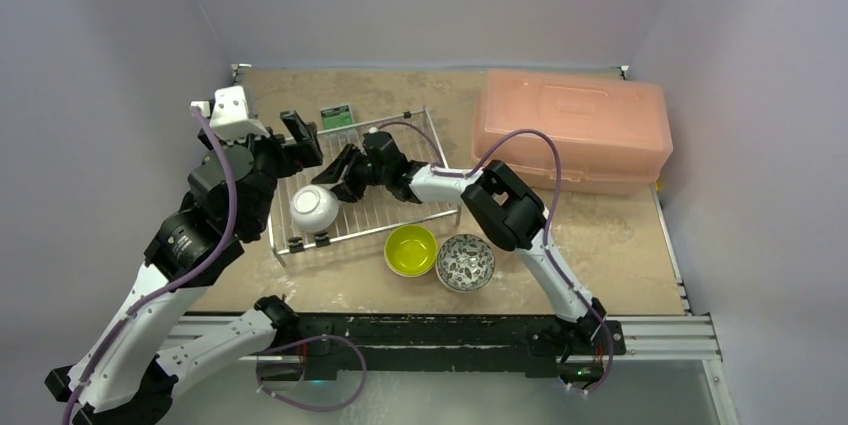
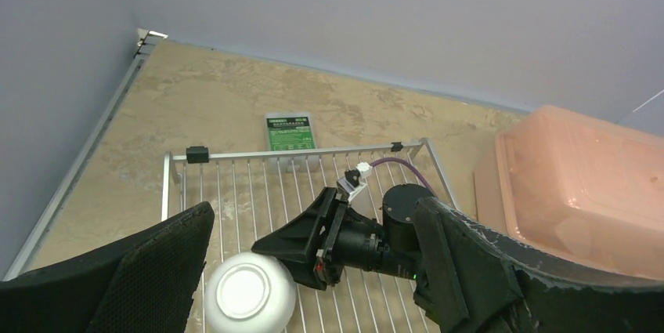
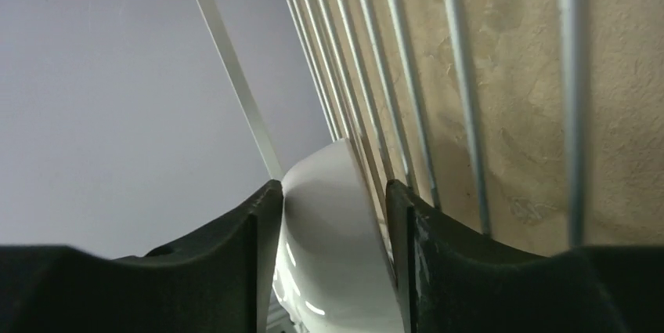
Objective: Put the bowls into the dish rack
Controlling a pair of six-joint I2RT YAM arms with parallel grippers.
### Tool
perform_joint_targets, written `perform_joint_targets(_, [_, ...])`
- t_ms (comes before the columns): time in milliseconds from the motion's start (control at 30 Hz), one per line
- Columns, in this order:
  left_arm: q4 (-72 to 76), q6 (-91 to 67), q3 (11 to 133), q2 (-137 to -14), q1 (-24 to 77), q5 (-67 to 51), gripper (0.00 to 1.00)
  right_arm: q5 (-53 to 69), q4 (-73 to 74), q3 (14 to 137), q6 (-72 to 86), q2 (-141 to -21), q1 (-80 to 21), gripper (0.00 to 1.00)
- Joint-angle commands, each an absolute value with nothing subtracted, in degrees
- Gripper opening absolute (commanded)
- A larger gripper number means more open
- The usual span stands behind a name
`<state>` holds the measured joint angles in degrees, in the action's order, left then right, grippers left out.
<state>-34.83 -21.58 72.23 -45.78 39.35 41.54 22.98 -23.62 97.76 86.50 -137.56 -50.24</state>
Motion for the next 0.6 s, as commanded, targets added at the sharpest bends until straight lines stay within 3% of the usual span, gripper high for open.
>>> perform_joint_targets(0, [-32.43, -22.85, 72.69, -45.92, 39.2, 39.29, 0.99, 17.36, -18.53, 96.2, 79.67, -130.78, -49.74, 0.59])
perform_joint_targets(300, [-32.02, -23.56, 72.79, -46.72, 39.22, 37.79, 0.99, -1.68, -13.33, 94.08, 60.76, -121.92, -49.85, 0.8])
perform_joint_targets(400, [-32.08, -24.03, 72.61, -46.53, 39.2, 37.57, 0.99, -5.98, -10.95, 93.78, 53.85, -119.78, -49.87, 0.81])
perform_joint_targets(567, [-31.8, -24.25, 72.12, -46.32, 39.22, 37.26, 0.99, -1.49, -8.71, 94.81, 46.44, -119.07, -50.49, 0.8])
